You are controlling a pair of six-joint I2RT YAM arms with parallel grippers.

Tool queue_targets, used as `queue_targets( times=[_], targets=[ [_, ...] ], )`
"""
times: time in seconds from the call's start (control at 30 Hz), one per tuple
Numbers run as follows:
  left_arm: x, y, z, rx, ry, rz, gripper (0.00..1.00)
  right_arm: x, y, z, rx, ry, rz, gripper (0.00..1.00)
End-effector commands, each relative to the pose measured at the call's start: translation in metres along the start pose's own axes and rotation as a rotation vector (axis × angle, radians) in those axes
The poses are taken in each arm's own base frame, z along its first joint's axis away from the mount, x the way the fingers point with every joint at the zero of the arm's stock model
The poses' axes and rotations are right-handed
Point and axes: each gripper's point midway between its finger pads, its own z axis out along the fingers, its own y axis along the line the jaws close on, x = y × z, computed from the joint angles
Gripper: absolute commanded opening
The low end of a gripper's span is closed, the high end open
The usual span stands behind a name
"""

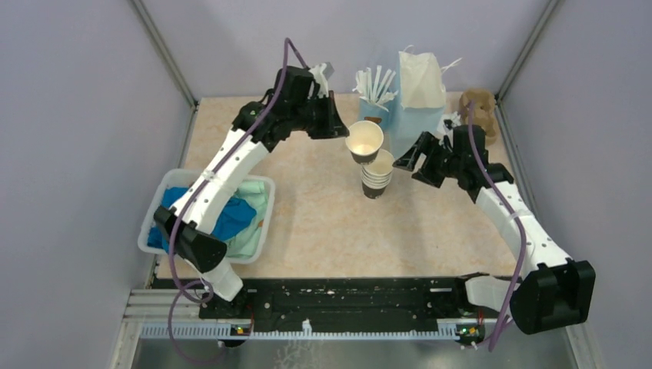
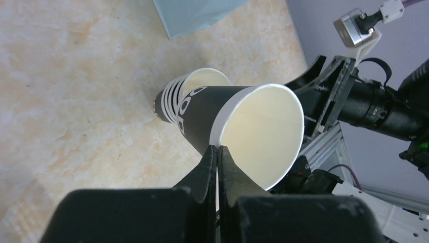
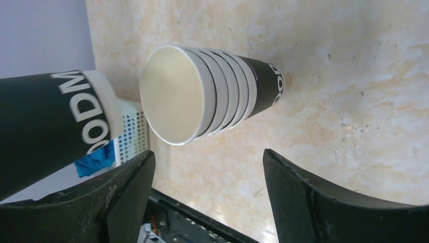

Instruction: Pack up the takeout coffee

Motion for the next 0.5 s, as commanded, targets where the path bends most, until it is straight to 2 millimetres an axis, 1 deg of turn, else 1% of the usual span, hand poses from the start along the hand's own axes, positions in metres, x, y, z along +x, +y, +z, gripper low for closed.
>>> queue_targets(
  times=[0.0,0.07,0.13,0.17,0.23,0.3,0.37,0.47],
  targets=[
    [-0.017,-0.017,-0.064,-0.006,-0.108,0.056,0.0,-0.012,0.011,-0.007,0.08,0.0,-0.172,0.78],
    [-0.013,-0.013,-0.081,-0.035,-0.117,0.058,0.0,-0.012,0.012,-0.004,0.121,0.008,-0.198,0.78],
    [-0.004,-0.001,-0.088,-0.091,-0.111,0.057,0.0,-0.008,0.012,0.0,0.169,0.008,-0.202,0.78],
    [0.002,0.009,-0.09,-0.131,-0.103,0.05,0.0,-0.007,0.011,0.002,0.181,0.009,-0.183,0.78],
    [0.017,0.024,-0.09,-0.183,-0.074,0.04,0.0,0.001,0.014,0.009,0.162,0.019,-0.134,0.78],
    [0.031,0.035,-0.088,-0.206,-0.049,0.029,0.0,0.007,0.019,0.017,0.143,0.018,-0.089,0.79],
    [0.047,0.046,-0.084,-0.224,-0.022,0.015,0.0,0.012,0.016,0.025,0.153,0.013,-0.037,0.78],
    [0.062,0.057,-0.084,-0.248,0.004,0.013,0.0,0.017,0.014,0.038,0.188,0.011,-0.009,0.75]
  ],
)
